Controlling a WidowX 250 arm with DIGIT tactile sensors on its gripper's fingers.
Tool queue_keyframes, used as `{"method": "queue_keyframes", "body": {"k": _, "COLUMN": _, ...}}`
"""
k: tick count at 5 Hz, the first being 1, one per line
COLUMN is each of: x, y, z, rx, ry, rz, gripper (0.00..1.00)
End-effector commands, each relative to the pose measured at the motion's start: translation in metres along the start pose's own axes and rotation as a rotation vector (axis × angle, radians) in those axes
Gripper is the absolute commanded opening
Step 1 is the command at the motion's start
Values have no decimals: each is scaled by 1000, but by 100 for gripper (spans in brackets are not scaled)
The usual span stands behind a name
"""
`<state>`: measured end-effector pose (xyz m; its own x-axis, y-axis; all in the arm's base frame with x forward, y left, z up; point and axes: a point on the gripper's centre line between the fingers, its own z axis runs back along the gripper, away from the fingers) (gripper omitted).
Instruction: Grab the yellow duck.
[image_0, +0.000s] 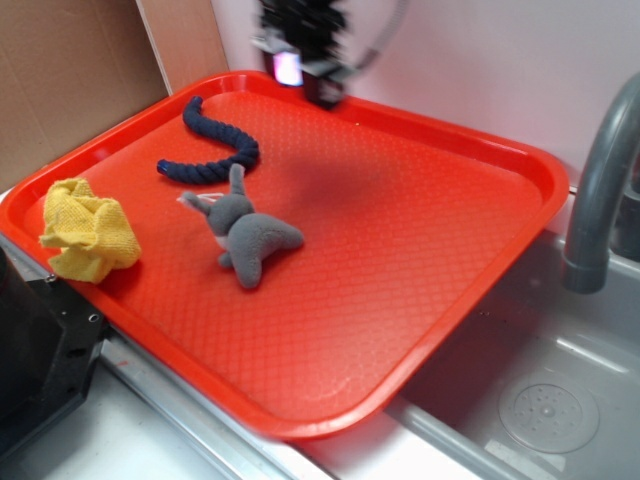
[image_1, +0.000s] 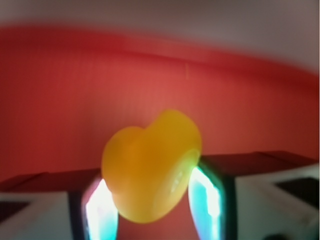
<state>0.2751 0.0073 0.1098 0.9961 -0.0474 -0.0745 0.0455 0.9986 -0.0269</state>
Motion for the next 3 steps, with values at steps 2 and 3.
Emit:
{"method": "queue_keyframes", "body": {"k": 2, "x": -100, "y": 17, "z": 73, "rx": 160, "ry": -42, "rz": 293, "gripper": 0}}
{"method": "queue_keyframes", "body": {"k": 3, "x": -97, "y": 19, "z": 81, "rx": 148, "ry": -96, "rz": 238, "gripper": 0}}
